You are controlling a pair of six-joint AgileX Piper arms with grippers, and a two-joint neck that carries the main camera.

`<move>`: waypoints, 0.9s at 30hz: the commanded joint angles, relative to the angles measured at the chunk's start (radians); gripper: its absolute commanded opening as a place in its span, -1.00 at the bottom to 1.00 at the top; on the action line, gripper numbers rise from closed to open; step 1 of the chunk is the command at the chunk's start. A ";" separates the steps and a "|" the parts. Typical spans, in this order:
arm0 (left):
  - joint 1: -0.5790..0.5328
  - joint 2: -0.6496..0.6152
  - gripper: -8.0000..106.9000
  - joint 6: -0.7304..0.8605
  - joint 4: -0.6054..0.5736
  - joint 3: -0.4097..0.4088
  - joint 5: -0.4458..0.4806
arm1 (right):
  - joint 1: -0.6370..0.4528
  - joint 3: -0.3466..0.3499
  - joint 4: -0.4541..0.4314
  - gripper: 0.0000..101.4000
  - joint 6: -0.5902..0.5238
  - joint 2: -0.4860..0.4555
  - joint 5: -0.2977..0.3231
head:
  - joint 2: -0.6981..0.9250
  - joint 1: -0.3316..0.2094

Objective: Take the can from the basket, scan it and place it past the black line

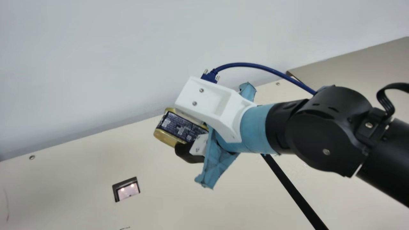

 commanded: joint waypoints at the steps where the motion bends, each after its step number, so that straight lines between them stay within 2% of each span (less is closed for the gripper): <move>1: 0.000 0.000 0.71 0.000 0.000 0.000 0.000 | -0.013 0.002 -0.014 -1.00 0.026 -0.005 -0.002 | -0.044 -0.028; 15: 0.000 0.000 0.71 0.000 0.000 0.000 0.000 | -0.121 0.038 -0.070 -1.00 0.168 -0.063 -0.016 | -0.155 -0.032; 27: 0.000 0.000 0.71 0.000 0.000 0.000 0.000 | -0.255 0.070 -0.022 -1.00 0.154 -0.112 -0.016 | -0.178 -0.032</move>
